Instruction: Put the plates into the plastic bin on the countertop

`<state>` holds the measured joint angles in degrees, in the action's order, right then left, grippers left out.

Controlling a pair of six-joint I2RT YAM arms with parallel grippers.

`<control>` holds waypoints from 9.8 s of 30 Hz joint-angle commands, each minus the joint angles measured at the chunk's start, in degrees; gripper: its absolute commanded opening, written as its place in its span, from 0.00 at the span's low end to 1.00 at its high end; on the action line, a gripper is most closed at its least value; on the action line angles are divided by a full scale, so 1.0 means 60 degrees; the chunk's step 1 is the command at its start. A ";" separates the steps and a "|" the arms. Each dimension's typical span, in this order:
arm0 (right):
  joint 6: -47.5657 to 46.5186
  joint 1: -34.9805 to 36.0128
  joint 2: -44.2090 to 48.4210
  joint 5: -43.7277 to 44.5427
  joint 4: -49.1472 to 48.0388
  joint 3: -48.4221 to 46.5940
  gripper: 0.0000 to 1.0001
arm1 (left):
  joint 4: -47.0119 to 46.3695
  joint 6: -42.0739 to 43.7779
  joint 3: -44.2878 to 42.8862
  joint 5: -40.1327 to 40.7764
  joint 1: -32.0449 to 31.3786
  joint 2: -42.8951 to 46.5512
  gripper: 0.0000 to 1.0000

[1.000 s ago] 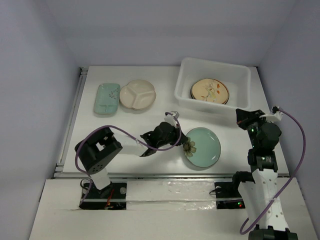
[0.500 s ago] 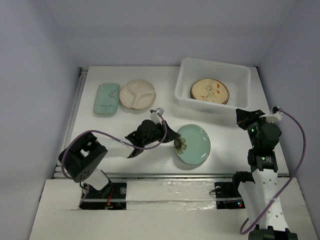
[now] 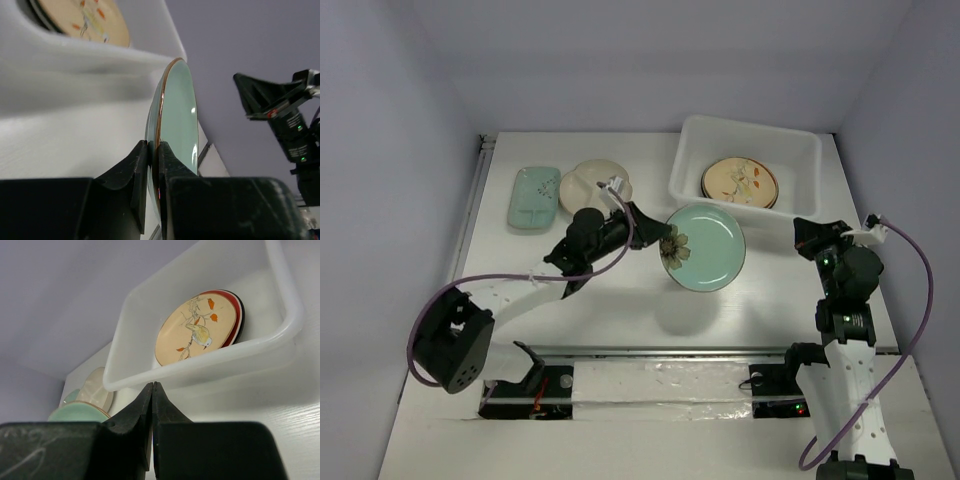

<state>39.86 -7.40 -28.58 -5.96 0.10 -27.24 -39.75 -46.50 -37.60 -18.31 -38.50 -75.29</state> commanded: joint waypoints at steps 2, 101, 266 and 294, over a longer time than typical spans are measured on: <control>-0.0109 0.0061 0.0178 0.0202 -0.0075 -0.0132 0.05 | -0.1141 -0.0132 -0.2500 -0.0465 0.0294 -0.0136 0.00; -0.0139 0.0061 0.0354 -0.0340 -0.0178 -0.0103 0.06 | 0.2390 0.0660 -0.1817 0.5278 0.4718 -0.2876 0.56; -0.0168 0.0061 0.0442 -0.0399 -0.0060 -0.0191 0.06 | 0.1496 -0.0352 -1.4270 0.1455 -0.0043 -1.0656 0.02; -0.0153 0.0061 0.0456 -0.0428 -0.0060 -0.0176 0.07 | 0.3682 0.3959 -0.8461 0.5407 0.1445 -0.4258 0.56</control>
<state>39.83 -7.40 -26.24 -8.58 1.30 -27.27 -14.20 -21.98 -97.91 7.27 -35.90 -107.31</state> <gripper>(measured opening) 0.065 0.615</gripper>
